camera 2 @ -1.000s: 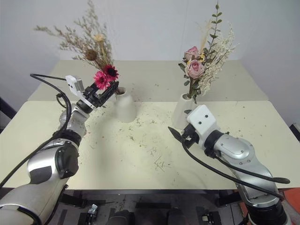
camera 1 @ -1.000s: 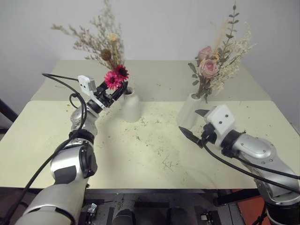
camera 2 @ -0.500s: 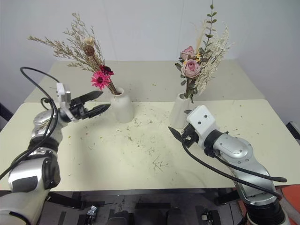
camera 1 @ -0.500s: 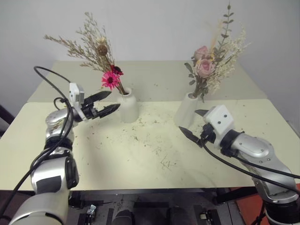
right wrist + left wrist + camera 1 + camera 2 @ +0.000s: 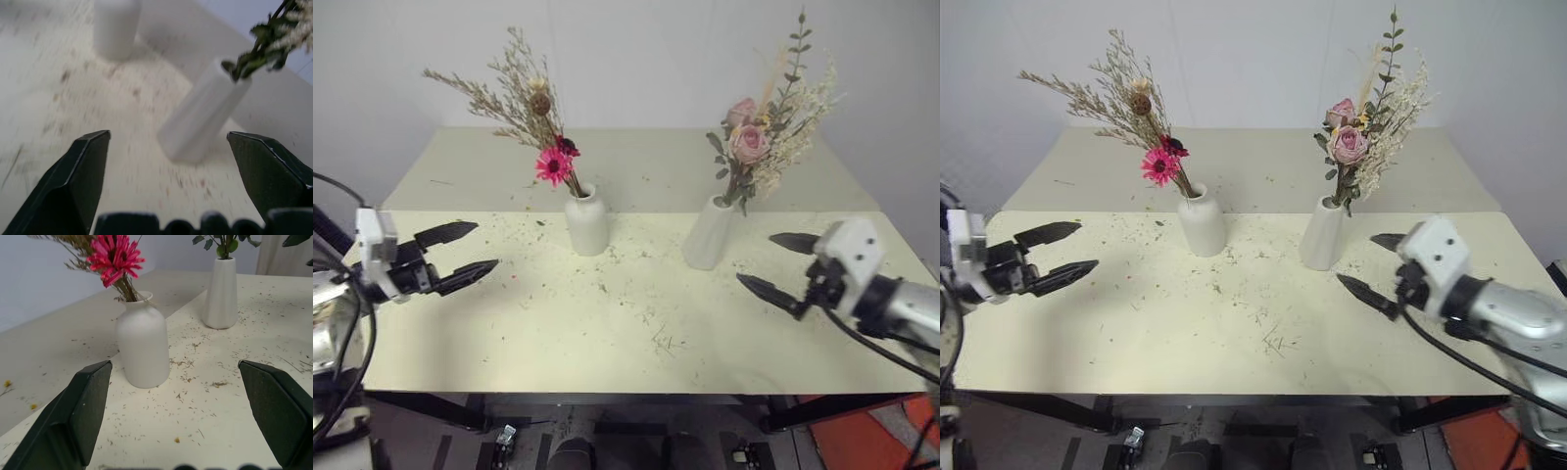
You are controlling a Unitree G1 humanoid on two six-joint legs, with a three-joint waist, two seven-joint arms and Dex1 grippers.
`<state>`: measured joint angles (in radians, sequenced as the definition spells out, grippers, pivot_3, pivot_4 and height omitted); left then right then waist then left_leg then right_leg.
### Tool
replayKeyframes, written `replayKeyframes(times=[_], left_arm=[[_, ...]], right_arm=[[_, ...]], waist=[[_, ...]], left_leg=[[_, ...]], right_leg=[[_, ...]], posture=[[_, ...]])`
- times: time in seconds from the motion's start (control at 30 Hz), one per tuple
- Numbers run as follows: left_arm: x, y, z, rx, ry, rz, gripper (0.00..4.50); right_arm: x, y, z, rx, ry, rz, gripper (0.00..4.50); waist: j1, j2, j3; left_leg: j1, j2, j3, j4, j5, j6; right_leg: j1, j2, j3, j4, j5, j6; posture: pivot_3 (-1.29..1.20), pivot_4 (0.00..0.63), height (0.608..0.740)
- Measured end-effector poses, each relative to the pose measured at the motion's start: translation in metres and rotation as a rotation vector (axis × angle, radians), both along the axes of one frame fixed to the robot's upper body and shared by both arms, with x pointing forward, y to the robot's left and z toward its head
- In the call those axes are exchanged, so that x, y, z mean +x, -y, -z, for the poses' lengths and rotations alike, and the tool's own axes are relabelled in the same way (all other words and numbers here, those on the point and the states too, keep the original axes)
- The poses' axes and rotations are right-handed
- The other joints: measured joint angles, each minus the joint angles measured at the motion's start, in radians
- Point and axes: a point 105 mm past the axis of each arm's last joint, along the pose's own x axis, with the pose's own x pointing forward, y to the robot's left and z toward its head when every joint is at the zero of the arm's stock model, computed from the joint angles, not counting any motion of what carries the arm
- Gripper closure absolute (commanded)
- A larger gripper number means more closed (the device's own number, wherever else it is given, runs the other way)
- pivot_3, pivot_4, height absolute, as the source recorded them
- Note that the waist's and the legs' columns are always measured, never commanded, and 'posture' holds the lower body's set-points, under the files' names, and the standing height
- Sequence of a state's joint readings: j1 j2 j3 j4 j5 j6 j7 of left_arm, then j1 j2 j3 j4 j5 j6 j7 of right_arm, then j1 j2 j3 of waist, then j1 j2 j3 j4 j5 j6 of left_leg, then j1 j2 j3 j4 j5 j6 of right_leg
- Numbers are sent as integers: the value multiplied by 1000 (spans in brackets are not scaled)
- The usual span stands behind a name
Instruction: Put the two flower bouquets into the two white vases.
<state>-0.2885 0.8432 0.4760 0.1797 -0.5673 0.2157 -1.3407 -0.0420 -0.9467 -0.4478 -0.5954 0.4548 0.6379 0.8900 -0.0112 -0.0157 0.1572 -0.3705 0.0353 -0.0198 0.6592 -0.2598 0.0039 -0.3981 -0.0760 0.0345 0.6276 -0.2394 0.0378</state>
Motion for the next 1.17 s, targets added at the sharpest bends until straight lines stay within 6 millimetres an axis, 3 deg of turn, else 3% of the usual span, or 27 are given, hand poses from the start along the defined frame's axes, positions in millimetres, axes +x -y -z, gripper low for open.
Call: replayKeyframes(times=[0.2, 0.4, 0.77, 1.17], left_arm=[[-9, 3, -13, 33, -3, 16, 7], [-7, 1, -10, 32, -14, 6, 7], [6, 0, -11, 31, -4, 19, 7], [7, -2, -11, 58, -7, 17, 7]], right_arm=[[-4, 38, -10, -75, -25, 65, 0], [-7, 54, -11, -87, -23, 120, 0], [-17, 52, -7, -72, -8, 118, 0], [-17, 50, -4, -34, -14, 111, 0]], waist=[[-3, 0, 0], [-6, 0, 0], [-3, 0, 0], [-6, -1, 0]], left_leg=[[9, 1, 2, 0, 0, 0], [9, 1, 2, -1, 0, 0], [8, 1, 3, -1, 0, 0], [8, 1, 3, -1, 0, 0]], right_leg=[[9, 1, 1, 1, -1, 0], [8, 1, 2, 0, -2, -1], [8, 1, 2, -1, -2, 0], [8, 1, 2, -1, -2, 0]], posture=[[0, 150, 740], [0, 150, 740], [0, 150, 740], [0, 150, 740]])
